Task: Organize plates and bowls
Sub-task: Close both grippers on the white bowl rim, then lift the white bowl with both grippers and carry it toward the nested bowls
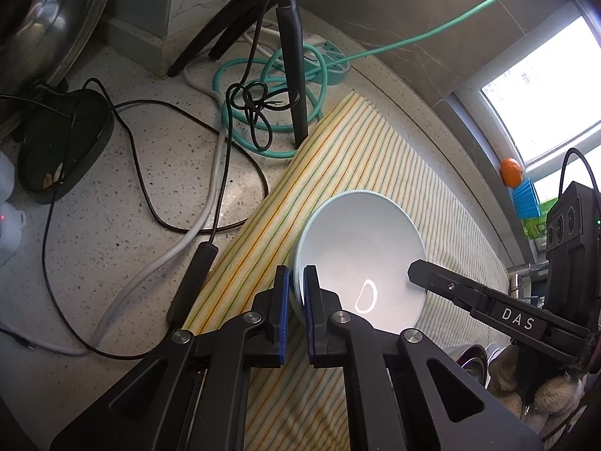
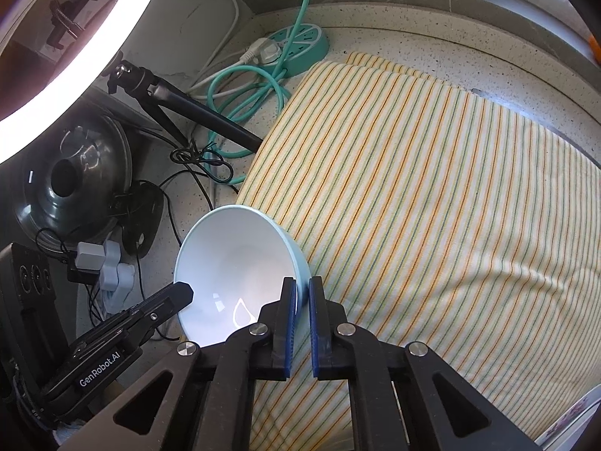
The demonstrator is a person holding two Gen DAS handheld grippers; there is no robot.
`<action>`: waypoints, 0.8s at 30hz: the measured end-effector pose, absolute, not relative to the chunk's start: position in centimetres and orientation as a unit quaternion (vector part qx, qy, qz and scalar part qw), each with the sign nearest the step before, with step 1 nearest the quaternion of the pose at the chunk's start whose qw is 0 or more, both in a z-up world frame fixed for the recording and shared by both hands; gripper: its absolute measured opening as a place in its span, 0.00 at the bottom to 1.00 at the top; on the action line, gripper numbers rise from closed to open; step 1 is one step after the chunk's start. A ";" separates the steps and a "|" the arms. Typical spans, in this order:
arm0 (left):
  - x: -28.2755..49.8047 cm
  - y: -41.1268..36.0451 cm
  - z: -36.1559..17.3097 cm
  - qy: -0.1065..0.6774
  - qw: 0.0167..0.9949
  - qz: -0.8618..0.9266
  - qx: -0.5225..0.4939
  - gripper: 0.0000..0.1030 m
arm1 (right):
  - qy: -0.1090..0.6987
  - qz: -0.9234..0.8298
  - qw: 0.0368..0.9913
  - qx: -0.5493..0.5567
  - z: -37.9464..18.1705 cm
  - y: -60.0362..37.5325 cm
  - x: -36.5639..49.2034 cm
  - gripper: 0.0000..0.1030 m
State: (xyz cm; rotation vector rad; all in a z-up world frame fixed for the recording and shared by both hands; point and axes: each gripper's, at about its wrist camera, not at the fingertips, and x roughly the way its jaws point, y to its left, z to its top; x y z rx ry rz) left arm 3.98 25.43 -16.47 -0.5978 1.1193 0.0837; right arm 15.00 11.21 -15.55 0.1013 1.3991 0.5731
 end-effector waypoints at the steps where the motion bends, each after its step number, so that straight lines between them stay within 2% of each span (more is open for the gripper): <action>1: 3.9 25.4 -16.4 0.523 0.805 0.038 -0.279 0.06 | 0.634 0.259 0.727 0.047 -15.4 11.1 14.9 0.06; 24: 1.4 21.9 -10.6 0.489 0.832 -0.006 -0.261 0.06 | 0.601 0.267 0.750 0.069 -9.1 6.2 11.4 0.06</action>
